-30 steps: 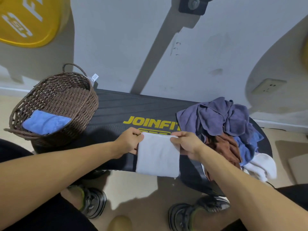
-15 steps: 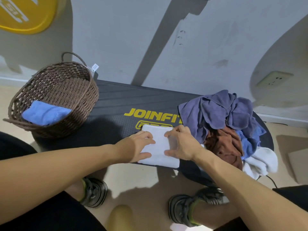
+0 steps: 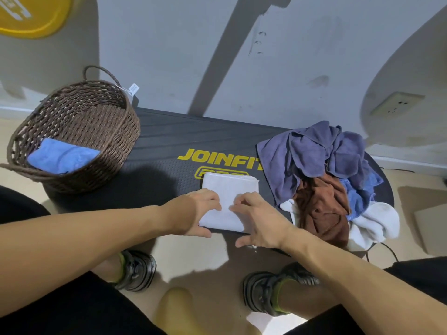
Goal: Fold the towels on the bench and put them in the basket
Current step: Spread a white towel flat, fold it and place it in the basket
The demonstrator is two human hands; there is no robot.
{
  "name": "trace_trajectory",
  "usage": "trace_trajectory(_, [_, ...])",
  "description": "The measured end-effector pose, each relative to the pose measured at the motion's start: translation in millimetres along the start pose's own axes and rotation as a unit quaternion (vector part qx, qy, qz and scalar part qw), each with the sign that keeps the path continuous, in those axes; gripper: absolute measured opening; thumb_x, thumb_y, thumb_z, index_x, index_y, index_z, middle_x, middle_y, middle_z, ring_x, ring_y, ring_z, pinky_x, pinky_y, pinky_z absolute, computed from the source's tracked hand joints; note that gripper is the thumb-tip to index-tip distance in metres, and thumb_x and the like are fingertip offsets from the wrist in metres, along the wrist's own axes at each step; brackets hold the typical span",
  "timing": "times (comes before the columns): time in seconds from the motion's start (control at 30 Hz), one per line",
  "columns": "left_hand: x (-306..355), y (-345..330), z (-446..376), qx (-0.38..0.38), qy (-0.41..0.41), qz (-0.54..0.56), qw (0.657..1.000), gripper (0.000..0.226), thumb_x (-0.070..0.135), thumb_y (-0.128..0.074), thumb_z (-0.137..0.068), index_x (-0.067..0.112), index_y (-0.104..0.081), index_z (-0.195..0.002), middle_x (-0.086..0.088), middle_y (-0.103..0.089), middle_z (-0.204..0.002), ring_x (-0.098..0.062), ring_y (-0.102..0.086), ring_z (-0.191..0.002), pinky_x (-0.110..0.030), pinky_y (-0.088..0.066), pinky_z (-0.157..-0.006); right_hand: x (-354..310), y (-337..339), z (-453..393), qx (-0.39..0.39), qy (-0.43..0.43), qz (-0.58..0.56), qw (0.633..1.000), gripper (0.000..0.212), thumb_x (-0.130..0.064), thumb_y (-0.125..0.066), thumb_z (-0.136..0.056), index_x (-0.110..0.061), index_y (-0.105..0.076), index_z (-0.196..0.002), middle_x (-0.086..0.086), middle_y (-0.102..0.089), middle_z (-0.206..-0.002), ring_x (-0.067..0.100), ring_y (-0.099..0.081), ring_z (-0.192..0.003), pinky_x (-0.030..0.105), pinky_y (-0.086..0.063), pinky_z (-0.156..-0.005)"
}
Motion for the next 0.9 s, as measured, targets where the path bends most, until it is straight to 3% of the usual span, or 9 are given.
trace_trajectory(0.13, [-1.7, -1.9, 0.7, -0.005, 0.004, 0.001, 1.000, 0.065, 0.033, -0.082, -0.074, 0.012, -0.057, -0.129, -0.002, -0.051, -0.132, -0.020, -0.044, -0.127, -0.034, -0.038, -0.104, 10.6, -3.2, 13.2, 0.062, 0.071, 0.055, 0.994, 0.072, -0.028, -0.086, -0.067, -0.006, -0.061, -0.131, 0.013, -0.055, -0.134, 0.034, -0.052, -0.122, 0.040, -0.047, -0.103])
trace_trajectory(0.23, [-5.1, -2.7, -0.7, -0.012, 0.004, 0.011, 1.000, 0.065, 0.033, -0.084, -0.072, 0.014, -0.057, -0.128, 0.000, -0.052, -0.131, -0.017, -0.043, -0.125, -0.032, -0.039, -0.103, 13.4, 0.1, 16.1, 0.104, 0.085, 0.014, 0.991, 0.046, -0.012, -0.075, -0.076, -0.005, -0.067, -0.120, 0.012, -0.063, -0.127, 0.032, -0.058, -0.117, 0.039, -0.048, -0.101])
trace_trajectory(0.3, [-4.8, -1.5, -3.4, 0.006, 0.018, 0.053, 0.998, 0.058, 0.030, -0.084, -0.072, 0.013, -0.060, -0.122, 0.001, -0.057, -0.122, -0.017, -0.047, -0.117, -0.031, -0.040, -0.099, 10.7, 4.9, 14.2, 0.137, 0.047, -0.049, 0.988, 0.036, -0.009, -0.069, -0.078, -0.010, -0.071, -0.114, 0.005, -0.069, -0.119, 0.023, -0.062, -0.110, 0.032, -0.048, -0.098])
trace_trajectory(0.43, [-2.8, 4.9, -12.6, 0.100, 0.062, 0.138, 0.983, 0.031, 0.017, -0.081, -0.076, 0.011, -0.069, -0.105, 0.001, -0.068, -0.099, -0.013, -0.056, -0.088, -0.023, -0.042, -0.080, 8.3, 14.8, 4.0, 0.176, -0.094, -0.169, 0.965, 0.022, -0.011, -0.071, -0.080, -0.020, -0.073, -0.101, -0.009, -0.072, -0.090, 0.005, -0.060, -0.079, 0.019, -0.044, -0.071])
trace_trajectory(0.5, [-5.5, 13.1, -18.0, 0.112, 0.111, 0.185, 0.970, 0.018, 0.022, -0.076, -0.081, 0.019, -0.070, -0.097, 0.006, -0.069, -0.089, -0.010, -0.055, -0.077, -0.023, -0.041, -0.073, 13.8, 19.9, -2.7, 0.163, -0.163, -0.223, 0.947, 0.019, -0.014, -0.073, -0.080, -0.021, -0.072, -0.098, -0.010, -0.070, -0.088, 0.000, -0.059, -0.073, 0.017, -0.044, -0.071])
trace_trajectory(0.57, [-10.8, 20.2, -24.5, 0.073, 0.167, 0.228, 0.956, 0.016, 0.032, -0.072, -0.082, 0.020, -0.068, -0.092, 0.005, -0.067, -0.084, -0.016, -0.058, -0.076, -0.030, -0.047, -0.072, 20.3, 23.1, -5.9, 0.154, -0.208, -0.301, 0.918, 0.018, -0.017, -0.076, -0.082, -0.019, -0.068, -0.097, -0.004, -0.071, -0.091, 0.001, -0.061, -0.073, 0.022, -0.050, -0.071])
trace_trajectory(0.67, [-16.7, 21.1, -31.4, 0.039, 0.216, 0.313, 0.924, 0.023, 0.026, -0.074, -0.086, 0.005, -0.067, -0.092, -0.014, -0.066, -0.089, -0.035, -0.065, -0.083, -0.051, -0.058, -0.073, 27.6, 23.4, -5.5, 0.147, -0.256, -0.416, 0.860, 0.032, -0.021, -0.080, -0.083, -0.012, -0.064, -0.109, 0.016, -0.072, -0.103, 0.026, -0.070, -0.088, 0.041, -0.057, -0.085])
trace_trajectory(0.73, [-18.5, 17.9, -33.4, 0.047, 0.230, 0.323, 0.917, 0.028, 0.026, -0.073, -0.087, -0.001, -0.066, -0.094, -0.022, -0.065, -0.092, -0.041, -0.065, -0.086, -0.058, -0.056, -0.074, 29.4, 22.3, -4.8, 0.137, -0.266, -0.457, 0.838, 0.044, -0.020, -0.083, -0.078, -0.010, -0.063, -0.116, 0.017, -0.071, -0.108, 0.029, -0.070, -0.094, 0.043, -0.058, -0.088])
trace_trajectory(0.9, [-20.9, 12.9, -37.5, 0.072, 0.266, 0.310, 0.910, 0.033, 0.029, -0.068, -0.091, -0.003, -0.061, -0.087, -0.021, -0.064, -0.084, -0.043, -0.062, -0.083, -0.054, -0.053, -0.076, 33.6, 22.2, -7.4, 0.117, -0.243, -0.450, 0.851, 0.047, -0.010, -0.085, -0.074, -0.005, -0.065, -0.117, 0.012, -0.073, -0.110, 0.028, -0.070, -0.101, 0.039, -0.059, -0.087])
Point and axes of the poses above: each hand's wrist, its own z-axis away from the middle knuckle, its own y-axis out of the back of the hand, x = y × z, the point moved 1 cm from there along -z, towards the middle knuckle
